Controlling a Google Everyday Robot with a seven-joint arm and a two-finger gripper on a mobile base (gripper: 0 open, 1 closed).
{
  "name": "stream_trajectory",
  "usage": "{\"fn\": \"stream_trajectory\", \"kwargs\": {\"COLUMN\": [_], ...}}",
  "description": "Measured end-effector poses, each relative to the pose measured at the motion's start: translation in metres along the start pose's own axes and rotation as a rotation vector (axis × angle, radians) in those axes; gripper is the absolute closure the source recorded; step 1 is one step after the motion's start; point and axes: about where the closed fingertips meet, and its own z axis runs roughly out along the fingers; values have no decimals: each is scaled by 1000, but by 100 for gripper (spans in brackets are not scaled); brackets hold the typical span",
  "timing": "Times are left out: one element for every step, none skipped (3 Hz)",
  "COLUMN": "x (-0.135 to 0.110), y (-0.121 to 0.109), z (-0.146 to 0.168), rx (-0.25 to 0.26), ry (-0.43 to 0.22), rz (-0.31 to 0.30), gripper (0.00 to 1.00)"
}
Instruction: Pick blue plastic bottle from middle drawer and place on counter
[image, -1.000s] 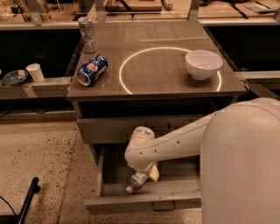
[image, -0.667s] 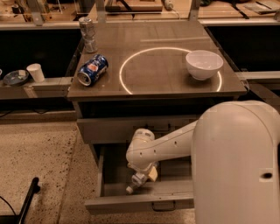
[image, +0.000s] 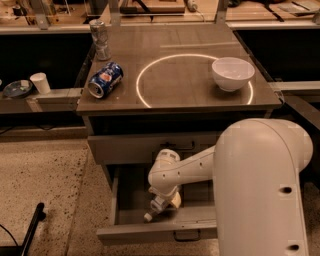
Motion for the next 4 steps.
{"fn": "stream_trajectory", "kwargs": {"x": [1, -1, 2, 9], "y": [0, -5, -5, 18], "z": [10, 2, -39, -95], "rx": [-4, 4, -1, -56], "ry": [-9, -14, -16, 4], "rz": [10, 12, 100, 314], "gripper": [52, 75, 97, 100]}}
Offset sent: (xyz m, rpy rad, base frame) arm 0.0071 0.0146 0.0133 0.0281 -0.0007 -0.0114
